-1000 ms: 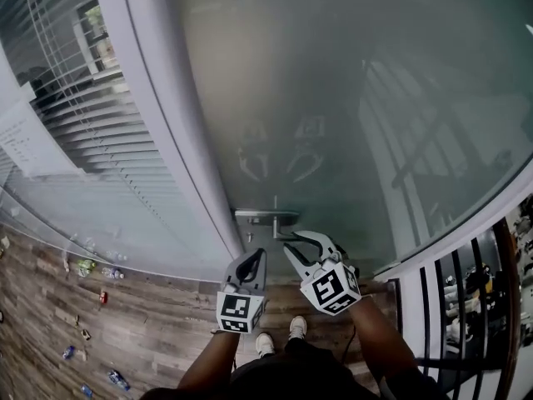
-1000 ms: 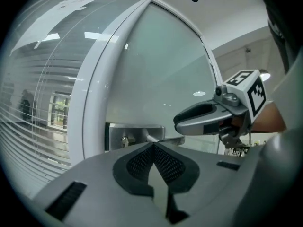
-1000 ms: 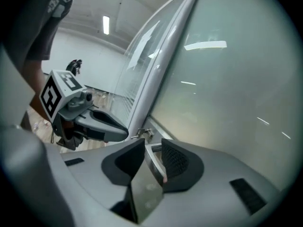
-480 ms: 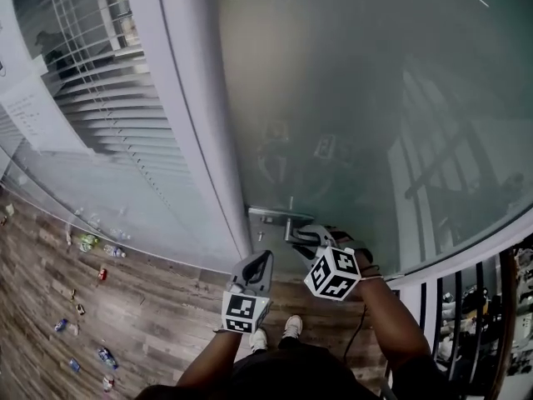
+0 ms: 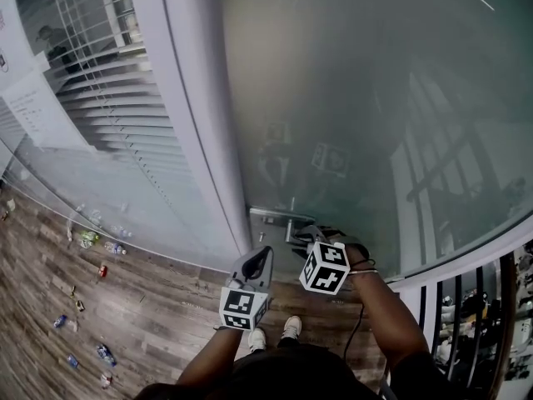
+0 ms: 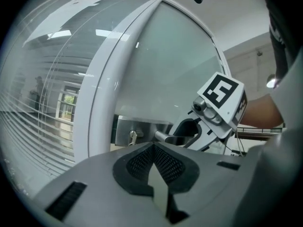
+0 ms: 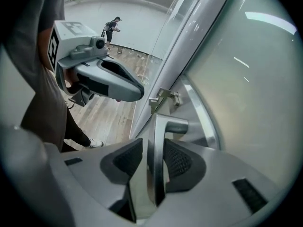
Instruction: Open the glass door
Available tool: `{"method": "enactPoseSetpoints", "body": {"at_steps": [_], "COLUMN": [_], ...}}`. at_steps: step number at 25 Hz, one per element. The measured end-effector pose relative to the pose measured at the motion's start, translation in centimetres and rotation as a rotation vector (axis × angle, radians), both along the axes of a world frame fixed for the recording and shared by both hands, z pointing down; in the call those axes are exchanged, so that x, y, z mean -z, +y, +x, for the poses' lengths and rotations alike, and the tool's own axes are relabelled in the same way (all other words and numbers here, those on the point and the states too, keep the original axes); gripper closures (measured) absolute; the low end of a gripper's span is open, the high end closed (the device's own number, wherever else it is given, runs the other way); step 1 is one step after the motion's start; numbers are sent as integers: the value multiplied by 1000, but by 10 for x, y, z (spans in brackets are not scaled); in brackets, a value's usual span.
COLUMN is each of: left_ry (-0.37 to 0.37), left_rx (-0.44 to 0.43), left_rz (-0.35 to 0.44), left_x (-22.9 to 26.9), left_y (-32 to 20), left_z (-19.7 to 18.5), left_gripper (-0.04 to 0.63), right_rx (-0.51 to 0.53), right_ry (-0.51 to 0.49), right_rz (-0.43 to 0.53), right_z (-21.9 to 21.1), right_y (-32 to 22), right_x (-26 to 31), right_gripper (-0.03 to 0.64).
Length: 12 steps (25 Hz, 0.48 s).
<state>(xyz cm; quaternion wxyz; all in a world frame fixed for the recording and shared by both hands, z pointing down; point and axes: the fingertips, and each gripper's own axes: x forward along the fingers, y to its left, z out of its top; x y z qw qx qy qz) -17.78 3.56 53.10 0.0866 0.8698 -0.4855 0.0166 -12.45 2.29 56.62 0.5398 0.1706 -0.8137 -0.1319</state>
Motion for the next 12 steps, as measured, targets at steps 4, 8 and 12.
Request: {"method": "enactPoseSetpoints", "body": {"at_steps": [4, 8, 12], "left_ry": [-29, -30, -34], "left_rx": [-6, -9, -7], "left_rz": [15, 10, -1], "left_x": [2, -1, -5], "left_y": [1, 1, 1], "left_z": [2, 3, 1], "left_gripper": [592, 592, 592], "right_rx": [7, -3, -10], "right_ry": [-9, -4, -28], "right_rz": [-24, -6, -8], "right_z": [-11, -12, -13], "right_y": [-1, -8, -9], "right_x": [-5, -7, -6], "right_gripper": [474, 515, 571]}}
